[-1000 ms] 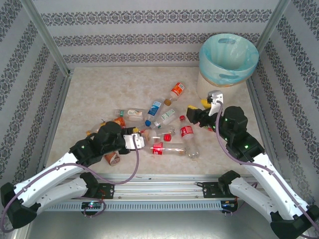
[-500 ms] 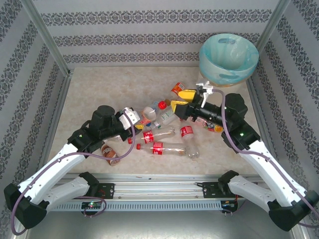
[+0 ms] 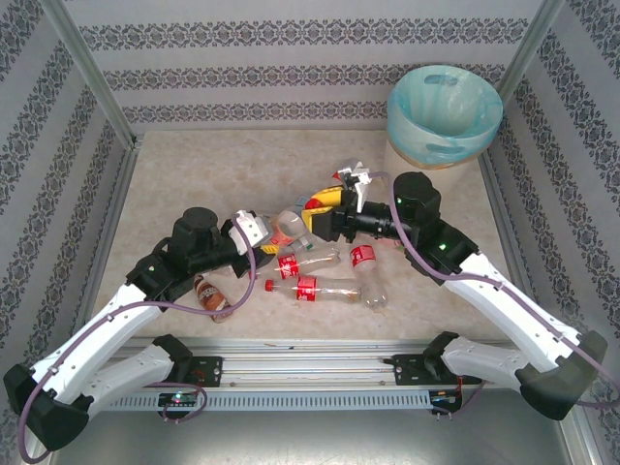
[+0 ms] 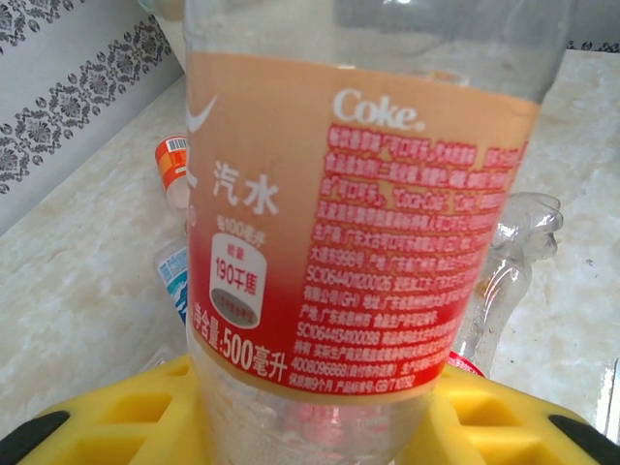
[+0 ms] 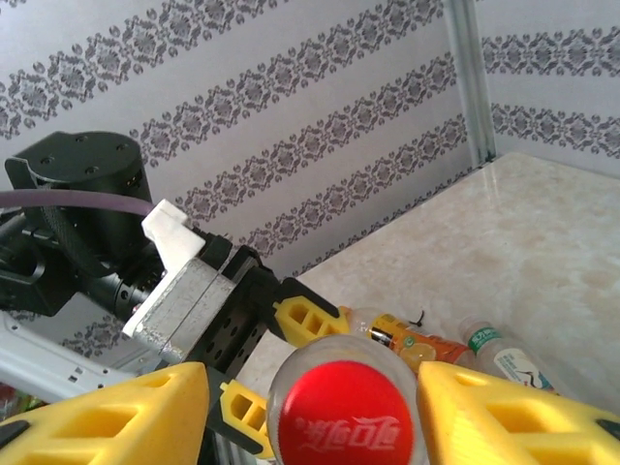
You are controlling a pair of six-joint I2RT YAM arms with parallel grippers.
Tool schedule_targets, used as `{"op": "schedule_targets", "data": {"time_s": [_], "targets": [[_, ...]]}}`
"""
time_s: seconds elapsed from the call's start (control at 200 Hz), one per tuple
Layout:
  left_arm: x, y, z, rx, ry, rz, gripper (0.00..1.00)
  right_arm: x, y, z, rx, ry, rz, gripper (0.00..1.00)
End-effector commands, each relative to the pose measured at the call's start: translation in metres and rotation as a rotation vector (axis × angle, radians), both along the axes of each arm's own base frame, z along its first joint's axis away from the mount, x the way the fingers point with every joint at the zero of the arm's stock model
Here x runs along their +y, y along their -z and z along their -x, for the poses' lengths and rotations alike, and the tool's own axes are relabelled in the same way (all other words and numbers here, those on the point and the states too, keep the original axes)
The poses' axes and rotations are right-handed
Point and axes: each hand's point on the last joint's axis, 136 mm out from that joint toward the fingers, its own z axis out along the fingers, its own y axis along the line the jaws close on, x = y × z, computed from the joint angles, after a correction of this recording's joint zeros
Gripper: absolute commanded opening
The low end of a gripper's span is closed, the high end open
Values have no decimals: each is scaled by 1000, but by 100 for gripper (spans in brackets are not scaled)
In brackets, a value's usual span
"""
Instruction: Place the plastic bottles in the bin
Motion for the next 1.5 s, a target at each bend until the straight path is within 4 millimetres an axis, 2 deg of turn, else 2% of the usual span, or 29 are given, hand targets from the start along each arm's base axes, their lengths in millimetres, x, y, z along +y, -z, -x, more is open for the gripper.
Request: {"op": "schedule_targets", "data": {"time_s": [0.0,0.27,0.375,0.45,0.62,0.819,1.014,1.159,1.324,1.494], "targets": [[1,-8,1,-17,4,39,43,6,-13,4,-49,-21,6,53],[2,-8,2,-24,0,35,44,12,-6,0,-44,-17,48,29],[4,-8,1,-35,-7,33,46,10,-4,-3,-50,6,62,12],[5,-9,0,-51,-16,34,52,7,-2,-8,-58,42,72,0],[14,-13,-5,-118,-76,58,78,-1,-7,-18,-86,123,73,0],[26,-24,-8,-183,-141,73,91,-14,-32,-27,-107,197,22,0],[41,-49,-10,-279,-225,136,100,-36,-59,-43,-151,321,18,0],[48,-76,-9,-340,-262,210,100,-62,-96,-56,-243,449,28,0],[39,-101,-10,-343,-231,258,100,-95,-137,-71,-343,596,45,0],[18,-108,-32,-265,-212,285,100,-135,-167,-95,-410,770,75,0]]}}
